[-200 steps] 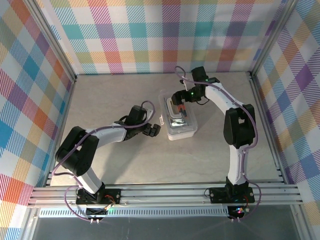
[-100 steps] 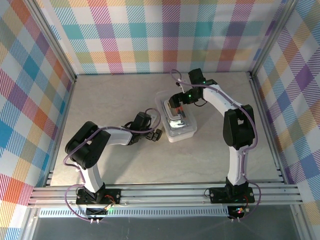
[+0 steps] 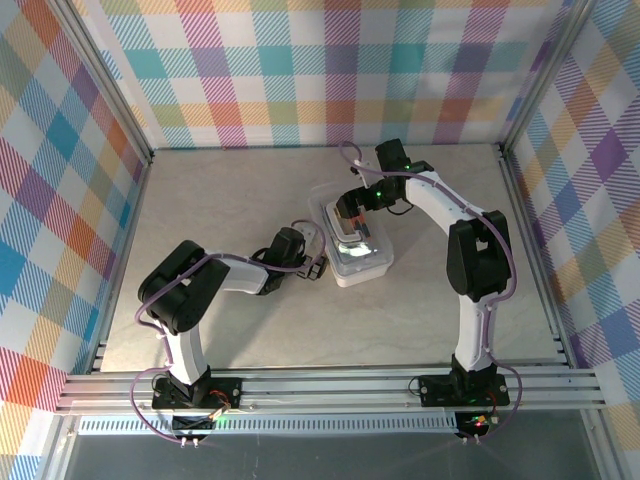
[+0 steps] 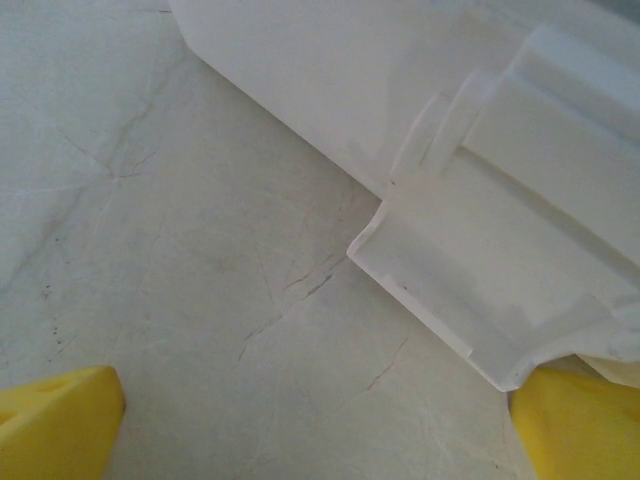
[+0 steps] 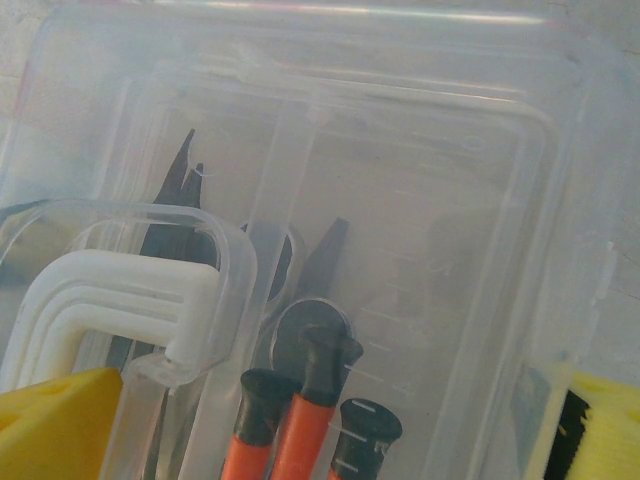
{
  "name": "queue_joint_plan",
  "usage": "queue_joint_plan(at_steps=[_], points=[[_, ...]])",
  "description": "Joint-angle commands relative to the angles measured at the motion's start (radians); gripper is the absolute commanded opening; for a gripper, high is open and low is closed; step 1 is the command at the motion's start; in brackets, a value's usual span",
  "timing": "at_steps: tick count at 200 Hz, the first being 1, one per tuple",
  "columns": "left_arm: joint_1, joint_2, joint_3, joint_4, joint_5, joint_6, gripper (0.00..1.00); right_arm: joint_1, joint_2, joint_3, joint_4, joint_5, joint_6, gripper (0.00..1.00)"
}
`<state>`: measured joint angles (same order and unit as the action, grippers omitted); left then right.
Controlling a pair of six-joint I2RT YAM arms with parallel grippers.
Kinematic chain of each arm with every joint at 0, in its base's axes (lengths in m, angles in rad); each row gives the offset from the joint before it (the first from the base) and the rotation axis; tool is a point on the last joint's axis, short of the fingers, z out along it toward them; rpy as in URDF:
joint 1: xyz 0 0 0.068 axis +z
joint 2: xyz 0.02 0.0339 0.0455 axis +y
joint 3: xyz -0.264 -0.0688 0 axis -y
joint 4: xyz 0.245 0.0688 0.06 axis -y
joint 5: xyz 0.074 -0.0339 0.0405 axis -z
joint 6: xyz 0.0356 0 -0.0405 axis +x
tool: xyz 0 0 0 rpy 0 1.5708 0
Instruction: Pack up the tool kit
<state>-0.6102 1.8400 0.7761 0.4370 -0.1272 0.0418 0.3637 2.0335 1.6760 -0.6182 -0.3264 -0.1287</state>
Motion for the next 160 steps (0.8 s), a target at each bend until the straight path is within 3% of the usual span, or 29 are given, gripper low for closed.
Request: queue_joint_plan(at_steps=[1, 160], points=[[0.004, 0.029, -0.036, 0.008, -0.122, -0.067, 1.00, 0.026, 0.010, -0.041, -0.149, -0.018, -0.040, 0.99], [0.000, -0.187, -0.048, -0.110, -0.155, -0.085, 1.00, 0.026, 0.016, -0.064, -0.129, -0.043, -0.045, 0.99]])
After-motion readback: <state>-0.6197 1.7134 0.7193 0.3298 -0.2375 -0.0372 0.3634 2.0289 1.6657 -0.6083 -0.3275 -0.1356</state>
